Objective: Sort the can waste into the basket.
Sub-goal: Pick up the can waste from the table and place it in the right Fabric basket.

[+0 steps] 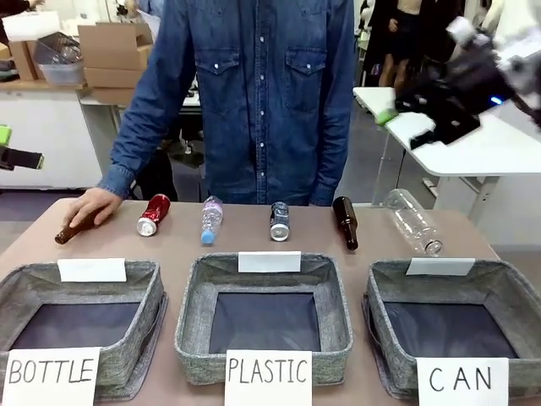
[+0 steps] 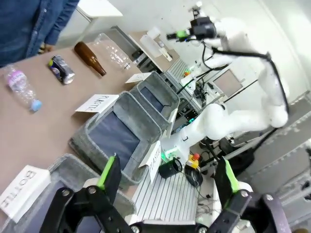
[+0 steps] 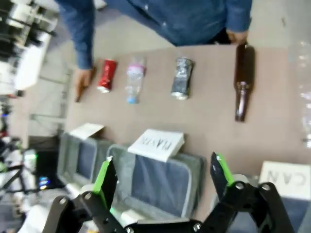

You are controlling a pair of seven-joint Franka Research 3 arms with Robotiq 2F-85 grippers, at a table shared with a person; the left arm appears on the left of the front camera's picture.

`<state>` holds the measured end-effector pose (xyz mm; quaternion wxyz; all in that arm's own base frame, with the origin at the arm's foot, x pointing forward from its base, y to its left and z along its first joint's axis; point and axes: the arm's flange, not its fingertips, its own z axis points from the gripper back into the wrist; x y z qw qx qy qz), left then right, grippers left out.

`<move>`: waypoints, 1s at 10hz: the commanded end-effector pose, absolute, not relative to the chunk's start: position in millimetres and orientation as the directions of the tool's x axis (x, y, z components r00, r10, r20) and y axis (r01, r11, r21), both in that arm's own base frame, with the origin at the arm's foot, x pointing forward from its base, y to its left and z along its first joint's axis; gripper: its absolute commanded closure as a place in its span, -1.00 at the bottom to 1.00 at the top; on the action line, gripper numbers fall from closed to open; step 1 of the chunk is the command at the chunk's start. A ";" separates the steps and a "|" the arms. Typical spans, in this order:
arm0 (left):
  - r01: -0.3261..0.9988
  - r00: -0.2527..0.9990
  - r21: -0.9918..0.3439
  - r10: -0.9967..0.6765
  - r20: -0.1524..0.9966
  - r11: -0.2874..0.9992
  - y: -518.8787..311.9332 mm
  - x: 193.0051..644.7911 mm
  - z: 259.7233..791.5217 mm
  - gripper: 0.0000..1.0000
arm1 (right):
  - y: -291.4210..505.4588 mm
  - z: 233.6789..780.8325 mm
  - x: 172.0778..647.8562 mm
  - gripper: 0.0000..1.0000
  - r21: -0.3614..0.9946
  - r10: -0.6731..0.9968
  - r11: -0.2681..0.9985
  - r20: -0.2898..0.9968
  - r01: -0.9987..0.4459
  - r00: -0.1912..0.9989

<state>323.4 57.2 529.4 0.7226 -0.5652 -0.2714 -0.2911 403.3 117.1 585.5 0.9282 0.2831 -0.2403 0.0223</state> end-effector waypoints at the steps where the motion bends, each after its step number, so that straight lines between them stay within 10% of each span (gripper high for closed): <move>1: 0.749 0.660 -0.641 -0.102 0.744 0.170 57.5 324.3 533.1 -1.00 | 156.4 589.7 448.0 -1.00 0.358 -0.012 0.918 0.454 -0.170 0.891; 10: 0.749 0.660 -0.641 -0.102 0.744 0.170 57.5 324.3 533.1 -1.00 | 30.1 586.1 331.1 -1.00 0.575 -0.077 0.778 0.489 -0.254 0.869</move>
